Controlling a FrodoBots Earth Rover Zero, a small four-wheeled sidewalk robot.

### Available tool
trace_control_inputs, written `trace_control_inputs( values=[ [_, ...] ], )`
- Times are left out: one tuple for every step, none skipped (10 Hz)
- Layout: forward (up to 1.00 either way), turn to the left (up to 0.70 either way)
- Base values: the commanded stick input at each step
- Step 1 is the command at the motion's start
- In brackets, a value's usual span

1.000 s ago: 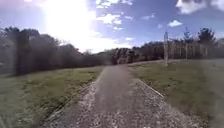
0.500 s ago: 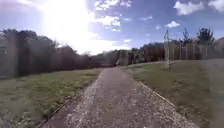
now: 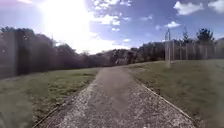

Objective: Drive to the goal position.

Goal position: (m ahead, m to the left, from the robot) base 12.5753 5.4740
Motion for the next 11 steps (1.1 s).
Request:
trace_control_inputs(
  values=[
    [0.7,0.01],
    [0.7,0.01],
    [0.7,0.01],
    [0.7,0.01],
    [0.7,0.01],
    [0.7,0.01],
    [0.7,0.01],
    [0.7,0.01],
    [0.7,0.01],
    [0.7,0.01],
    [0.7,0.01]
  ],
)
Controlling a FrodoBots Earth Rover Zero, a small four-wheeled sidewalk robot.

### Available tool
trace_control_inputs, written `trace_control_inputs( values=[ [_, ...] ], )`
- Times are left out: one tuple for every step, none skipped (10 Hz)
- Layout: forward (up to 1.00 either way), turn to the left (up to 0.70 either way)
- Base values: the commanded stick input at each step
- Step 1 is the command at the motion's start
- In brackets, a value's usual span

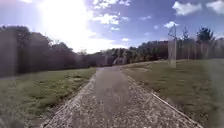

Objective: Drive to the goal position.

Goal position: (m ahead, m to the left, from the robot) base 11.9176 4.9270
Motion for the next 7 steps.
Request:
trace_control_inputs(
  values=[
    [0.7,0.01],
    [0.7,0.01],
    [0.7,0.01],
    [0.7,0.01],
    [0.7,0.01],
    [0.7,0.01],
    [0.7,0.01]
  ],
)
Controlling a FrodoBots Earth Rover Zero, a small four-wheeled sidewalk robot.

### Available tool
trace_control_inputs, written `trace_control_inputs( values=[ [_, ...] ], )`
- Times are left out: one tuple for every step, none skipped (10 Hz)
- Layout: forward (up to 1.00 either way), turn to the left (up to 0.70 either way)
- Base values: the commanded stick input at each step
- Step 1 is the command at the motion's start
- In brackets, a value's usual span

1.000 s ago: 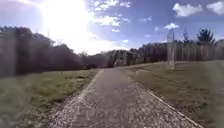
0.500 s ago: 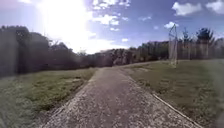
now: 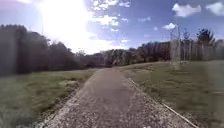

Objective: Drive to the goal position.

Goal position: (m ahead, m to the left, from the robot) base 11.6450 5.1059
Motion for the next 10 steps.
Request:
trace_control_inputs(
  values=[
    [0.7,0.01],
    [0.7,0.0],
    [0.7,-0.08],
    [0.7,-0.05],
    [0.7,0.01],
    [0.7,0.01],
    [0.7,0.01],
    [0.7,0.01],
    [0.7,0.01],
    [0.7,0.01]
  ],
)
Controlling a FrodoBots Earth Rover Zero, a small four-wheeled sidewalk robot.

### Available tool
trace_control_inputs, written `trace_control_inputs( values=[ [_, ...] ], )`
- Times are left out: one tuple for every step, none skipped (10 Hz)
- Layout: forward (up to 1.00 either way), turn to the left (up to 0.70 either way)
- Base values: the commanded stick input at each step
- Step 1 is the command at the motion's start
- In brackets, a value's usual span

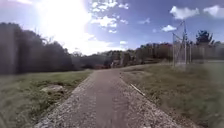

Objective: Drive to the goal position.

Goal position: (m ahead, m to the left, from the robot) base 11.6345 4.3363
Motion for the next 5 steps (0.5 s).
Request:
trace_control_inputs(
  values=[
    [0.7,0.01],
    [0.7,0.01],
    [0.7,0.01],
    [0.7,0.01],
    [0.7,0.01]
  ],
)
